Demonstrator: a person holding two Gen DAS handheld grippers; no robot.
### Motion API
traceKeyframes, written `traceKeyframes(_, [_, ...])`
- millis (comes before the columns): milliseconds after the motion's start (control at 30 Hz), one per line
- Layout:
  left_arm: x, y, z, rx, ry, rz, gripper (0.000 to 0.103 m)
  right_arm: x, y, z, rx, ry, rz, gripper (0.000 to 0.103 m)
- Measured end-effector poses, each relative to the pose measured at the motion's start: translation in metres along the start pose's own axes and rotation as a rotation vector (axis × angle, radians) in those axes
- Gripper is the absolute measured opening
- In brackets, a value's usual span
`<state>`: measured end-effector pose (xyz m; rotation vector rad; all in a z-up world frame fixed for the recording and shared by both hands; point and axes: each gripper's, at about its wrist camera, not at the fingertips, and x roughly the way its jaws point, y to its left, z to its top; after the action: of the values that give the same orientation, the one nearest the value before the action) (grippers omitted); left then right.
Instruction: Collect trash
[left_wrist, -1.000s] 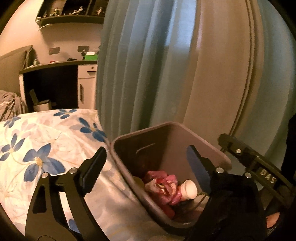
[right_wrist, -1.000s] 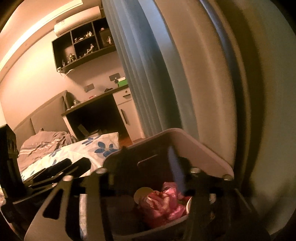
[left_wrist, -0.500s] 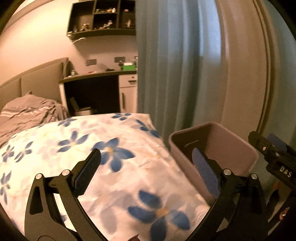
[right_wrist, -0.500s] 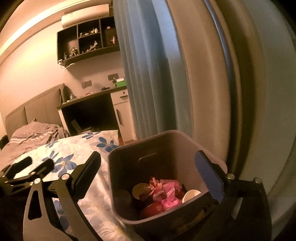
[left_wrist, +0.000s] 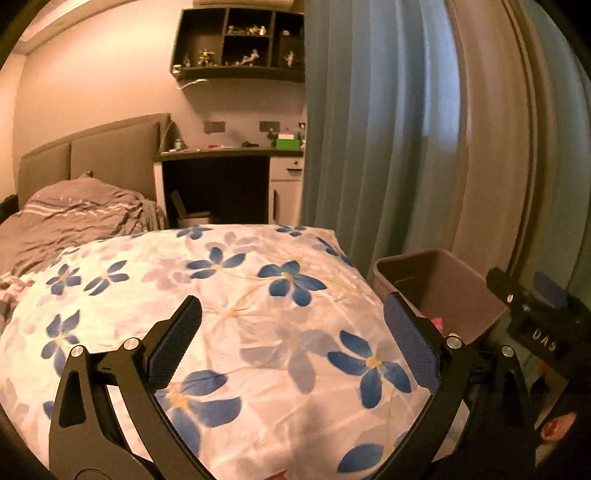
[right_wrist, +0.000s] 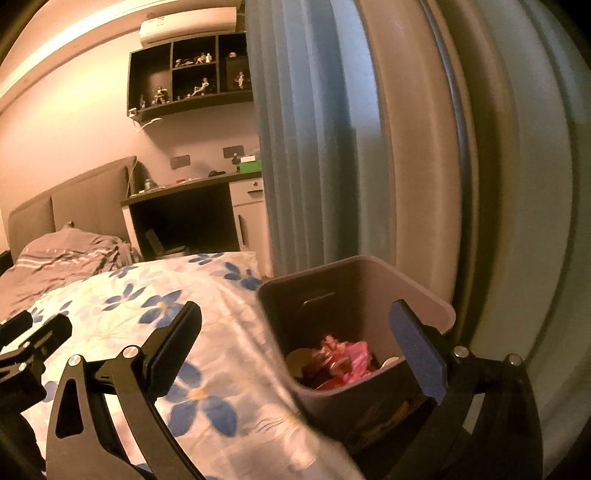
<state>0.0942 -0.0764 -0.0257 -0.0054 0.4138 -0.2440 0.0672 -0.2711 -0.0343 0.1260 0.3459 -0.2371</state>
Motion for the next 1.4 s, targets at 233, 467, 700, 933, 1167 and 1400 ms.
traceKeyframes(233, [-0.03, 0.023, -0.005, -0.023, -0.01, 0.025, 0.097, -0.033, 0.019, -0.002, 0.006, -0.015, -0.034, 0.097])
traceKeyframes(467, [-0.051, 0.035, -0.012, -0.03, -0.011, 0.006, 0.097, -0.062, 0.038, -0.006, -0.036, -0.049, -0.034, 0.097])
traceKeyframes(700, [-0.066, 0.042, -0.015, -0.034, -0.024, 0.006, 0.097, -0.077, 0.048, -0.009, -0.054, -0.06, -0.033, 0.097])
traceKeyframes(933, [-0.07, 0.045, -0.014, -0.042, -0.028, 0.012, 0.097, -0.085, 0.051, -0.01, -0.058, -0.088, -0.039, 0.097])
traceKeyframes(1167, [-0.069, 0.045, -0.013, -0.044, -0.023, 0.016, 0.097, -0.084, 0.052, -0.01, -0.057, -0.077, -0.036, 0.097])
traceKeyframes(1400, [-0.068, 0.046, -0.013, -0.045, -0.022, 0.022, 0.097, -0.082, 0.051, -0.01, -0.056, -0.074, -0.036, 0.097])
